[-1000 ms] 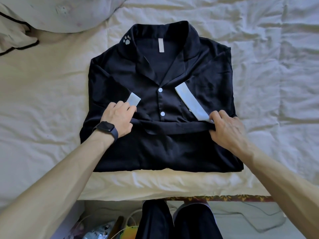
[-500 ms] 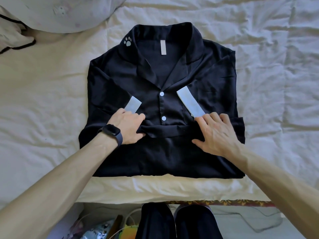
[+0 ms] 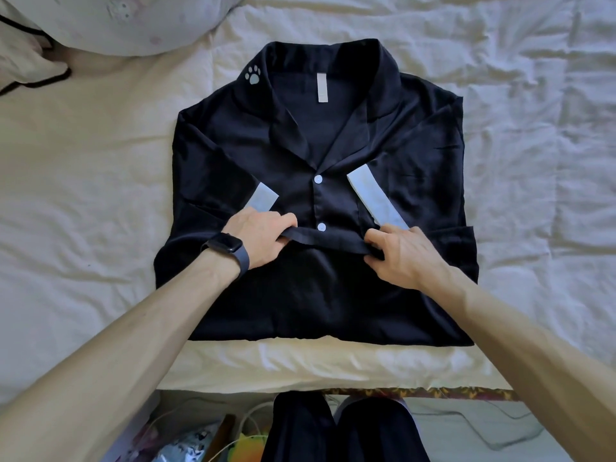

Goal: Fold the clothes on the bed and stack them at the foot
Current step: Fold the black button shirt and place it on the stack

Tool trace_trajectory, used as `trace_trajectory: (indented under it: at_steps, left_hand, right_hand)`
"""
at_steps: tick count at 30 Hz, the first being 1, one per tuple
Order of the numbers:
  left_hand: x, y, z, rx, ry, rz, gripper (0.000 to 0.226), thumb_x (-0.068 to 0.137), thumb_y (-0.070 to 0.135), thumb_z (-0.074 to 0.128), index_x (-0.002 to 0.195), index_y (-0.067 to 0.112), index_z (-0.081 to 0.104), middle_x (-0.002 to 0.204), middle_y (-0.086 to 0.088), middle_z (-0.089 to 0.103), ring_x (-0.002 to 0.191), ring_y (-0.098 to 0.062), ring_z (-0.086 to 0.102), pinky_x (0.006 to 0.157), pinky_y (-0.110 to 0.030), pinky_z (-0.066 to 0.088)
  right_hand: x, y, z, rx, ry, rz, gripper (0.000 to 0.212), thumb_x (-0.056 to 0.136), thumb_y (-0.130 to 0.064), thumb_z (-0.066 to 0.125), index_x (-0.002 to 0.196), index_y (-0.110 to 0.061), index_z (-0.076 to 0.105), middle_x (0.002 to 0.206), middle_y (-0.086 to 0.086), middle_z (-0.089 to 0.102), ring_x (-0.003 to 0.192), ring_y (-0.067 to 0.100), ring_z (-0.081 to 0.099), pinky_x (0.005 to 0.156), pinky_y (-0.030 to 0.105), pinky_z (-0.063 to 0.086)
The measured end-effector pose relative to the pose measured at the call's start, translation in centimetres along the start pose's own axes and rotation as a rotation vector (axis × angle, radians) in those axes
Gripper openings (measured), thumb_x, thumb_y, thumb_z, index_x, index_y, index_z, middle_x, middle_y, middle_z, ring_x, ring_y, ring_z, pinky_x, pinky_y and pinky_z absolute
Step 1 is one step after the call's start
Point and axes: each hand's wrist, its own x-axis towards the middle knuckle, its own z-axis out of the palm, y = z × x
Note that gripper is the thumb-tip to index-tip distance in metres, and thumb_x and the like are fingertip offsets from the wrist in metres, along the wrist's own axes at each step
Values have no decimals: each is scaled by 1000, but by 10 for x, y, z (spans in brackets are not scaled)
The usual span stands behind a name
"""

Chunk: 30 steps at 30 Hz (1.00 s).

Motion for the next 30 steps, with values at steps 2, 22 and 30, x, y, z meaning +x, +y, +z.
trace_trajectory:
  at_steps: [2, 22, 30]
  left_hand:
    - [2, -2, -7, -40, 27, -3, 26, 97, 28, 51, 123, 32, 57, 100, 5, 62, 88, -31, 60, 74, -36, 46]
    - [140, -94, -113, -155, 502, -250, 60, 83, 68, 52, 136, 39, 49, 133, -2, 54, 126, -28, 47, 102, -44, 37]
    - [52, -107, -51, -604, 554, -896, 46, 94, 44, 59, 128, 14, 54, 129, -17, 52, 122, -40, 48, 100, -46, 41]
  right_hand:
    - [2, 2, -8, 45, -13, 4, 27, 94, -35, 60, 121, -31, 59, 112, -6, 62, 104, 25, 63, 81, 35, 43]
    - [162, 34, -130, -83, 571, 161, 68, 87, -41, 64, 148, -25, 40, 143, 10, 48, 131, 36, 41, 106, 51, 32]
    - [84, 68, -79, 567, 704, 825, 75, 95, -48, 57, 155, -16, 28, 158, 14, 33, 147, 35, 25, 117, 56, 21]
